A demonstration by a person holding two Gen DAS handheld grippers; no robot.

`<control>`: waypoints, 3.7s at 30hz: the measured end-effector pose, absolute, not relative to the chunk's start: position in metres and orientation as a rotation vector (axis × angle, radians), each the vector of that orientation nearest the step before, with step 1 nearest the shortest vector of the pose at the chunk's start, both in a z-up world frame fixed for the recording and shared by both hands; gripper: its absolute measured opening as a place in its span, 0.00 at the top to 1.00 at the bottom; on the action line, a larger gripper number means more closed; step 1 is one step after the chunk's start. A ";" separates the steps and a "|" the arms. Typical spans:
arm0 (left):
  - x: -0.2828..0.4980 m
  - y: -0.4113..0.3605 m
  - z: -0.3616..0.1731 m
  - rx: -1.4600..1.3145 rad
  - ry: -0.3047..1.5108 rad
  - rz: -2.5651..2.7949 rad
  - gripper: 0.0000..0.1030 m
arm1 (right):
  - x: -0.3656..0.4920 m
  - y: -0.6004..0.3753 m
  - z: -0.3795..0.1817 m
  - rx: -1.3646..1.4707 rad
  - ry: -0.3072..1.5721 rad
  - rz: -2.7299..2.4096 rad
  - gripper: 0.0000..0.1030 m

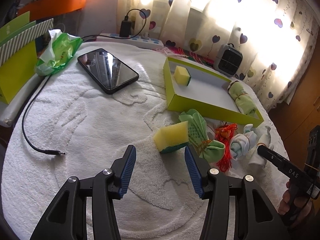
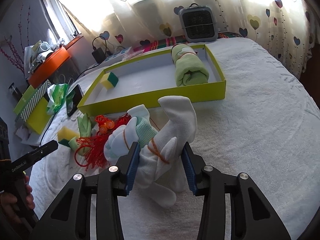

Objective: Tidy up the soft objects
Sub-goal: 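Grasp a second yellow sponge with the left gripper while the right gripper grasps the white rolled cloth, then carry the sponge into the box with the left gripper while the right gripper carries the white cloth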

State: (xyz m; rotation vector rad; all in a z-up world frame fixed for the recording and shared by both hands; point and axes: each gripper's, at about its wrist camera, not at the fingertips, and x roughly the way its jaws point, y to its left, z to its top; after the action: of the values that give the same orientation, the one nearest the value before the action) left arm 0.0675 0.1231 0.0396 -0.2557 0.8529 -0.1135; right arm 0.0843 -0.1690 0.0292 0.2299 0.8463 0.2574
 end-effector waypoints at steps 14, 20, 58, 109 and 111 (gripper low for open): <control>0.083 0.102 0.033 -0.173 0.889 -0.083 0.50 | 0.083 -0.178 0.037 -0.078 0.835 0.092 0.58; 0.090 0.097 0.028 -0.178 0.888 -0.073 0.50 | 0.090 -0.176 0.032 -0.077 0.837 0.095 0.58; 0.093 0.097 0.029 -0.196 0.850 -0.064 0.69 | 0.084 -0.195 0.023 0.107 0.824 0.133 0.60; 0.159 0.067 0.093 -0.111 0.785 -0.181 0.69 | 0.162 -0.172 0.084 0.049 0.746 0.279 0.62; 0.166 0.065 0.092 -0.111 0.791 -0.186 0.69 | 0.167 -0.169 0.083 0.045 0.751 0.284 0.62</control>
State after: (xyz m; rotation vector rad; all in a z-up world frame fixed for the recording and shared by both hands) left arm 0.1658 0.0653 0.0917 -0.1106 0.7906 -0.1855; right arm 0.1671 -0.1685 0.0833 0.0446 0.7505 0.2841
